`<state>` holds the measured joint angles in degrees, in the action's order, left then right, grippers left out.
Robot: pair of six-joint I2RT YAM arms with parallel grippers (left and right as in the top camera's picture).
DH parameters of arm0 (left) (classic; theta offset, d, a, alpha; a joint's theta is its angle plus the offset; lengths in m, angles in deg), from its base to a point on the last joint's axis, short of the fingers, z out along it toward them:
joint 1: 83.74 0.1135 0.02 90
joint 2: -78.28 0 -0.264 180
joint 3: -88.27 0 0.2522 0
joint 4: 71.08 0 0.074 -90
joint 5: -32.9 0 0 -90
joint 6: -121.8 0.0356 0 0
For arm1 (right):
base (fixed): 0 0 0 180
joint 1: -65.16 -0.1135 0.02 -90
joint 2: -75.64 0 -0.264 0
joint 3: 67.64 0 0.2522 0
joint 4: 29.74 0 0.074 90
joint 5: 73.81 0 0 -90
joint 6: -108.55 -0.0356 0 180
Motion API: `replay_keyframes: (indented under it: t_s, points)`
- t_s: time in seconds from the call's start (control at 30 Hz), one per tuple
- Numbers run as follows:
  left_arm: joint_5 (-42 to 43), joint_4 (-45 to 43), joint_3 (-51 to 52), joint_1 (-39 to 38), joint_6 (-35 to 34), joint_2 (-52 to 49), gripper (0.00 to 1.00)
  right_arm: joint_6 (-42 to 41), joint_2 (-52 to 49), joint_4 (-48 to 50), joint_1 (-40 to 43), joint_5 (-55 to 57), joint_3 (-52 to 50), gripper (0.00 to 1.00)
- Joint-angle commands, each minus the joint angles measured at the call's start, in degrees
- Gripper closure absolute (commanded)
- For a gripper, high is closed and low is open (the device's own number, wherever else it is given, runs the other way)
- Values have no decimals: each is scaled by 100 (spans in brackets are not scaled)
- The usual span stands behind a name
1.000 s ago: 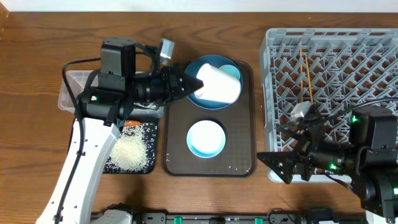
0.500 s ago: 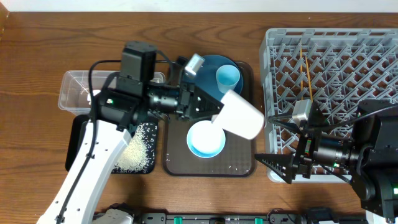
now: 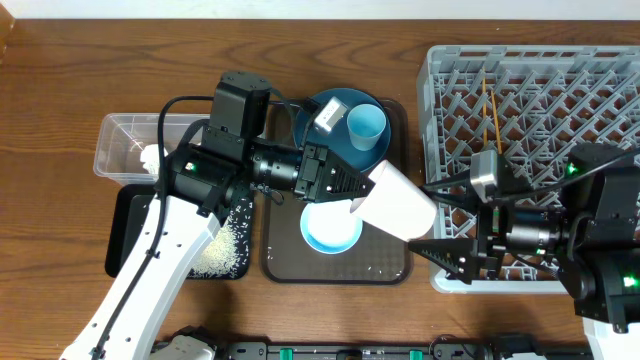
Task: Sort waste into correct bins and load items into the dishwasher rack
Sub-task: 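Lift the pink cup and turn it upside down with the left gripper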
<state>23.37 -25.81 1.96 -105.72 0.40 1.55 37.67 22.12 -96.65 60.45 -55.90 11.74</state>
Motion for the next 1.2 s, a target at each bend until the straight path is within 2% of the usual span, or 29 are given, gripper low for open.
replay_keyframes:
  t_s: [0.0, 0.77, 0.97, 1.17]
  points:
    - [94, -9, -9, -9, 122, -9, 94, 66, 0, 28, 90, -487, 70, 20]
    - [94, -31, -9, -9, 122, -9, 94, 63, -236, -57, 90, -186, 46, 19]
    - [83, -31, -9, -9, 142, -9, 94, -24, -302, 31, 90, -323, 46, 26]
    - [-55, -28, -9, -9, 140, -9, 94, -26, -302, 66, 90, -380, 46, 25]
